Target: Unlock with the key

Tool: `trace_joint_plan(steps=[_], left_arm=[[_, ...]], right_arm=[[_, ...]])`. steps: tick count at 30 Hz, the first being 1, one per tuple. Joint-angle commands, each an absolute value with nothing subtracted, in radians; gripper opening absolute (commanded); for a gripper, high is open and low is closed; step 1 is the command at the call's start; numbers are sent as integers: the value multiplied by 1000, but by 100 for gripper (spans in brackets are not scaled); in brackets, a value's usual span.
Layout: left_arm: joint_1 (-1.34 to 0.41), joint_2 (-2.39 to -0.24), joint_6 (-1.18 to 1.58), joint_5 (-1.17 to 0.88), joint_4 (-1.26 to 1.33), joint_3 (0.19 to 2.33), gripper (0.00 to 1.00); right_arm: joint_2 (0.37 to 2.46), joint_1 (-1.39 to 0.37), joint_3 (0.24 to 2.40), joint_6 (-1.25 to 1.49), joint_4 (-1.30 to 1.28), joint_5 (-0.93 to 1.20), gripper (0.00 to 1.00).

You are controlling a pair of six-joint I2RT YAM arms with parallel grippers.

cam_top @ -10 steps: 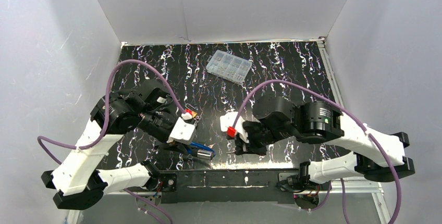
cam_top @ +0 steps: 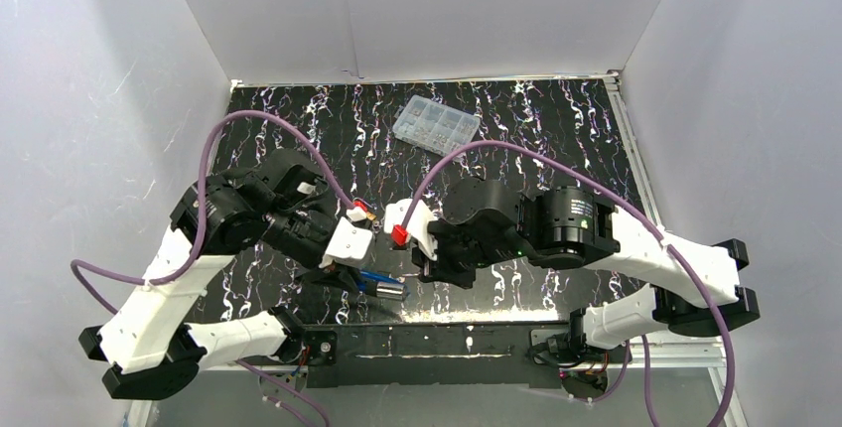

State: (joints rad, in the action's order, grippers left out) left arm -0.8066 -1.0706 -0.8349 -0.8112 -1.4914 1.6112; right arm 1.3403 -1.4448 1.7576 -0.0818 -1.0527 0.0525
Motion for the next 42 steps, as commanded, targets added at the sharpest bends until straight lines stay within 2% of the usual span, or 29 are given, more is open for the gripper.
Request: trace_joint_plan(steps=[1,7,14,20,42], left_arm=[[-752,-1020,-743,-890,-1553,1609,0],[-738,-997,-708,-876,-1532,1578,0],[-711,-974,-707,-903,-1534,1553,0],[-686,-965,-678,-940,-1540,1547,0],[-667,-979,-801,-990,-1605,1543,0]], right_arm=[[1278,-1454,1739,-42,-1020,-30,1],[1244,-1454,1730,-43,-1033,-24,1],[1176,-1453,1632,-41,-909,76,1],[1135,-1461,1564,-81,-828,82,1],[1227,-1629,1638,-208,-854,-188,1]])
